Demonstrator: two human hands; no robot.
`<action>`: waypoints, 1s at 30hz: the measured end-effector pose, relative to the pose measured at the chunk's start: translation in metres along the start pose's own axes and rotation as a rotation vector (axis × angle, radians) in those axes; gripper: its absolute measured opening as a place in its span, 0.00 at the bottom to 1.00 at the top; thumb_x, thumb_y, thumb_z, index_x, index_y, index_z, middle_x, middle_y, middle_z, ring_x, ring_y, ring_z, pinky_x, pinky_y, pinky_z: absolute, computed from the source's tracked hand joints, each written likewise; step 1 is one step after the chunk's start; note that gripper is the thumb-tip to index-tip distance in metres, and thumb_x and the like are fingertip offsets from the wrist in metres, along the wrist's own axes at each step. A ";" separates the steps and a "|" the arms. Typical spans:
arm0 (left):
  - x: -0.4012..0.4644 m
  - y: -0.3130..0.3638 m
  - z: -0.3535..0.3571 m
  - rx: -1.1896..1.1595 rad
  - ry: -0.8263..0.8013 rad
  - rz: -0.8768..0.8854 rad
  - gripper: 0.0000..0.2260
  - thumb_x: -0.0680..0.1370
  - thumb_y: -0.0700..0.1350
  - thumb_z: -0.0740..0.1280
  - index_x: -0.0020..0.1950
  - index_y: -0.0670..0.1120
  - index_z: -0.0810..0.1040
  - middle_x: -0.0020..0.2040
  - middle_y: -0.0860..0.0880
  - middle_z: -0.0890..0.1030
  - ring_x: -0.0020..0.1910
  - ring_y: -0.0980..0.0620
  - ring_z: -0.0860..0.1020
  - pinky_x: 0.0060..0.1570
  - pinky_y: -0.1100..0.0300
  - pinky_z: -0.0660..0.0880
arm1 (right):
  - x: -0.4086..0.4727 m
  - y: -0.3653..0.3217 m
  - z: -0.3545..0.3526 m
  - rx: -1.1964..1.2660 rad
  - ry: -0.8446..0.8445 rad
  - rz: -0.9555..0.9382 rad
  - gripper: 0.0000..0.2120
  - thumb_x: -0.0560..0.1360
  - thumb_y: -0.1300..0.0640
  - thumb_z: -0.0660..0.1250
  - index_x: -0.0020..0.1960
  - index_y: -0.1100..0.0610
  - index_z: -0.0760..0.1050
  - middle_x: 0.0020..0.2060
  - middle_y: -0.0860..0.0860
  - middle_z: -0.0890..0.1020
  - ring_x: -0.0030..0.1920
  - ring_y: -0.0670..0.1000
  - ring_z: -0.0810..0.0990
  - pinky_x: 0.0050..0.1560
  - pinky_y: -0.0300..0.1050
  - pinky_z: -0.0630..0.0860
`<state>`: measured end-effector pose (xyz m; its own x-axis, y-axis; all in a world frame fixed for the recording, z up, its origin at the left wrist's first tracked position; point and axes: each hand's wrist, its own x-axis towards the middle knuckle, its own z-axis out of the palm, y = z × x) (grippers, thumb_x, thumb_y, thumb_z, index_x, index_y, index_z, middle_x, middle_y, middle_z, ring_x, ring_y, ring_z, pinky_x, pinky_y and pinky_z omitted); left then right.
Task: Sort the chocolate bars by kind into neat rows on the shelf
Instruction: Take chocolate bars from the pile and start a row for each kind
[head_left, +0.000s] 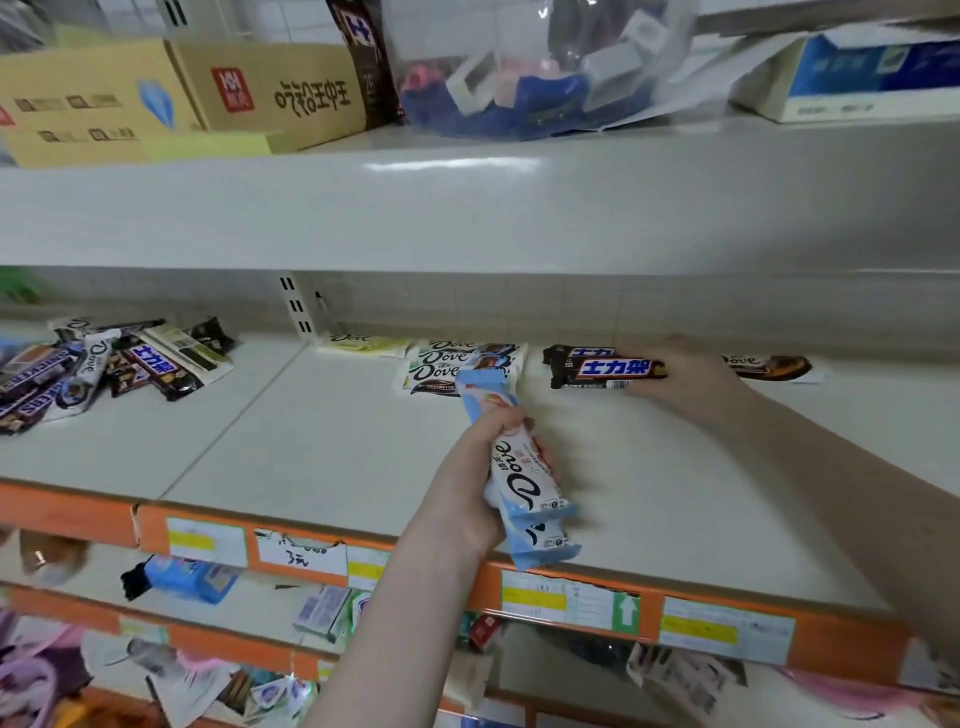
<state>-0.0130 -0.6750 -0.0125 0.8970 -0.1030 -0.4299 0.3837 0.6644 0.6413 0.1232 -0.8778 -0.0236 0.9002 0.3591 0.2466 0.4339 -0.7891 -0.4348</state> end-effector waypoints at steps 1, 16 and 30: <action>0.001 0.001 0.000 0.002 -0.002 -0.006 0.04 0.74 0.42 0.63 0.42 0.42 0.73 0.31 0.46 0.73 0.26 0.51 0.74 0.29 0.64 0.75 | 0.002 0.001 0.001 -0.007 -0.006 0.003 0.19 0.70 0.56 0.71 0.60 0.54 0.76 0.53 0.56 0.81 0.54 0.56 0.75 0.53 0.47 0.70; 0.008 0.007 -0.002 -0.005 -0.006 -0.011 0.04 0.74 0.42 0.63 0.42 0.42 0.73 0.31 0.46 0.73 0.25 0.51 0.75 0.30 0.63 0.76 | 0.009 0.005 0.013 0.033 0.006 0.031 0.21 0.72 0.59 0.69 0.64 0.56 0.72 0.60 0.54 0.78 0.62 0.55 0.73 0.53 0.40 0.64; -0.003 0.014 -0.013 -0.113 -0.081 -0.006 0.15 0.74 0.51 0.62 0.52 0.41 0.71 0.36 0.45 0.73 0.33 0.47 0.75 0.34 0.54 0.79 | 0.006 0.005 0.018 0.010 0.075 -0.030 0.18 0.71 0.62 0.68 0.61 0.60 0.75 0.57 0.57 0.80 0.56 0.57 0.78 0.51 0.43 0.69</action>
<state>-0.0136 -0.6560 -0.0104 0.9114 -0.1638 -0.3775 0.3658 0.7426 0.5610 0.1309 -0.8705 -0.0399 0.8816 0.3434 0.3239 0.4611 -0.7734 -0.4351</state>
